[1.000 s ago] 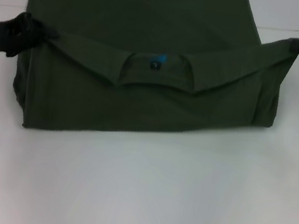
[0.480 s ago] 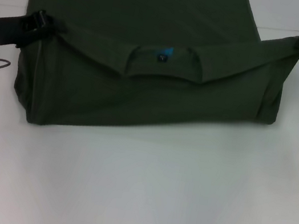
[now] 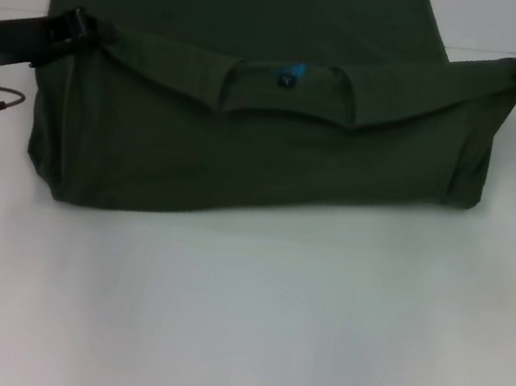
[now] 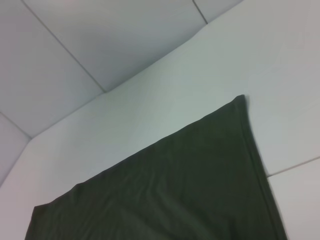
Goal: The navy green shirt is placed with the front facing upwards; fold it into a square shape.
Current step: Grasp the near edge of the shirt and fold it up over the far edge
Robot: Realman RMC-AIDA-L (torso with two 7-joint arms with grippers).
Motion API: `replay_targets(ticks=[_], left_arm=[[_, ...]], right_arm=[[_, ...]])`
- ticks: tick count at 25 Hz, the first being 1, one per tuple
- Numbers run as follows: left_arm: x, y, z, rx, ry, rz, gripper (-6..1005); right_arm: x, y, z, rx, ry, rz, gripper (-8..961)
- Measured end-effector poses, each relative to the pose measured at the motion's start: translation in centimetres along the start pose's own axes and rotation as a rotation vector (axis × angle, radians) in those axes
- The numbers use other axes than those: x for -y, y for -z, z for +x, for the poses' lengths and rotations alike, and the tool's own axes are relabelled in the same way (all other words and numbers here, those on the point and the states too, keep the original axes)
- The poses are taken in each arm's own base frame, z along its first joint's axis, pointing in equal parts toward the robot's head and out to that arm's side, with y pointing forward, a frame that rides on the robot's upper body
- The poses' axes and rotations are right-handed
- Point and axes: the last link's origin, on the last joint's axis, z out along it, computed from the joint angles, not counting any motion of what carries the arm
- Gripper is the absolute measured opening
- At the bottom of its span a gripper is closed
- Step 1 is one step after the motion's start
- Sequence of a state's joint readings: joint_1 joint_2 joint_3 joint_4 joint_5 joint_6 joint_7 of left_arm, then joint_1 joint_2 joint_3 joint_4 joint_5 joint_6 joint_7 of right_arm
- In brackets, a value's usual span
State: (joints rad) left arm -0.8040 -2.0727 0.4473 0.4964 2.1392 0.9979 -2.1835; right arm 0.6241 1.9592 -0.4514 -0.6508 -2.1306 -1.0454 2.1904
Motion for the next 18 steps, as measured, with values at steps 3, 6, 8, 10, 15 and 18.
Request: replay_targets(ticks=[3, 6, 8, 10, 15, 18], left_arm=[[0.1, -0.2, 0.2, -0.011, -0.013, 0.015, 23], [0.2, -0.4, 0.4, -0.025, -0.029, 0.036, 23], [-0.1, -0.8, 0.4, -0.025, -0.040, 0.037, 23], [-0.3, -1.0, 0.5, -0.028, -0.049, 0.043, 23], [-0.5, -1.5, 1.0, -0.035, -0.081, 0.068, 23], [-0.7, -1.6, 1.4, -0.042, -0.089, 0.073, 23]], right_arm=[[-0.3, -0.6, 0.3, 0.008, -0.002, 0.007, 54], [-1.0, -1.5, 0.7, 0.023, -0.001, -0.001, 54], [-1.2, -1.6, 0.7, 0.026, -0.002, -0.004, 54], [-1.5, -2.0, 0.6, 0.033, -0.003, -0.004, 53], [-1.9, -3.2, 0.3, 0.048, 0.016, 0.029, 53], [-1.9, -3.7, 0.1, 0.052, 0.031, 0.048, 54]])
